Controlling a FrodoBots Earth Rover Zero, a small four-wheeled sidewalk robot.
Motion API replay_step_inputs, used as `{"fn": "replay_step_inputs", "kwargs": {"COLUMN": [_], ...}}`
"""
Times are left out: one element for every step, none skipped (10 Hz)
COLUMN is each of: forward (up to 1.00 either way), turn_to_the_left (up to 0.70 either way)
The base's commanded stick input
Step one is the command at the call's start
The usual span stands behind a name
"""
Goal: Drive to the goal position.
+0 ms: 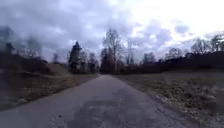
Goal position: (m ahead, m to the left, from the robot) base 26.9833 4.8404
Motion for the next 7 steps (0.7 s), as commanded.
{"fn": "replay_step_inputs", "kwargs": {"forward": [0.5, 0.5, 0.5, 0.5, 0.5, 0.5, 0.5], "turn_to_the_left": [0.5, 0.5, 0.5, 0.5, 0.42, 0.0, 0.0]}}
